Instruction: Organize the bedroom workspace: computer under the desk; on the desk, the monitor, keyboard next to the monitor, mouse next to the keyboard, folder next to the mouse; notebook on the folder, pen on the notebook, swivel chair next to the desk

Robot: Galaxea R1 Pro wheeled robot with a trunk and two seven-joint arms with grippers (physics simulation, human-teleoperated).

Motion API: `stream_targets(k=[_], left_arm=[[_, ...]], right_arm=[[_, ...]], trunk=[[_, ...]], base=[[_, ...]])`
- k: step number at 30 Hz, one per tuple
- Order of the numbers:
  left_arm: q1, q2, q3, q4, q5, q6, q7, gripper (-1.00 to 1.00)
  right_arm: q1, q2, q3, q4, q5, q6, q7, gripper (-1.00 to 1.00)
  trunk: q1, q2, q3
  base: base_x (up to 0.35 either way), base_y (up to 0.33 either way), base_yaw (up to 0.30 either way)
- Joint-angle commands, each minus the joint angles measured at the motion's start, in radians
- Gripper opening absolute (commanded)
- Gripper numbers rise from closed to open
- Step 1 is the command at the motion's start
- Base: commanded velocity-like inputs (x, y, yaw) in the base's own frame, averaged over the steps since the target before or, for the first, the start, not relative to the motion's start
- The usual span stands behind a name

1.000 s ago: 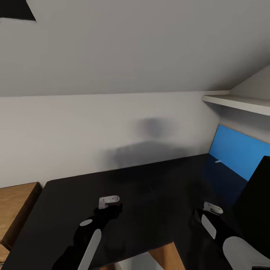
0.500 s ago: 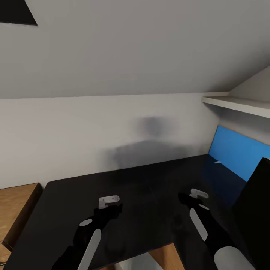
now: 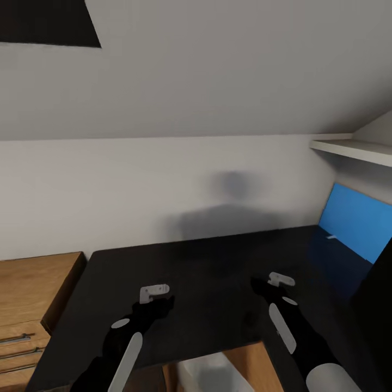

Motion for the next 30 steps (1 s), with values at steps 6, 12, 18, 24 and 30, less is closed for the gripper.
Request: stream_targets(k=[6,12,18,24,30], left_arm=[[-0.001,0.004,0.004,-0.003,0.016,0.003,0.009,1.0],[-0.001,0.004,0.052,-0.004,0.017,0.003,0.008,1.0],[-0.001,0.003,0.057,-0.004,0.017,0.003,0.008,1.0],[-0.001,0.003,0.056,-0.005,0.016,0.002,0.008,1.0],[-0.001,0.003,0.055,-0.005,0.015,0.002,0.008,1.0]], right_arm=[[0.0,0.011,0.006,-0.003,-0.011,0.004,-0.006,-1.0],[0.0,0.014,0.006,-0.002,-0.01,0.003,-0.006,-1.0],[0.001,0.016,0.044,-0.002,-0.01,0.003,-0.006,-1.0],[0.001,0.016,0.111,0.0,-0.012,0.001,-0.007,-1.0],[0.001,0.022,0.126,0.004,-0.012,0.002,-0.008,-1.0]], trunk=[[0.0,-0.001,-0.002],[0.0,-0.001,-0.002],[0.0,-0.001,-0.002],[0.0,-0.001,-0.002],[0.0,-0.001,-0.003]], base=[[-0.329,0.106,0.079],[-0.277,0.184,0.094],[-0.095,0.092,0.258],[-0.006,0.006,0.277],[-0.001,0.049,0.278]])
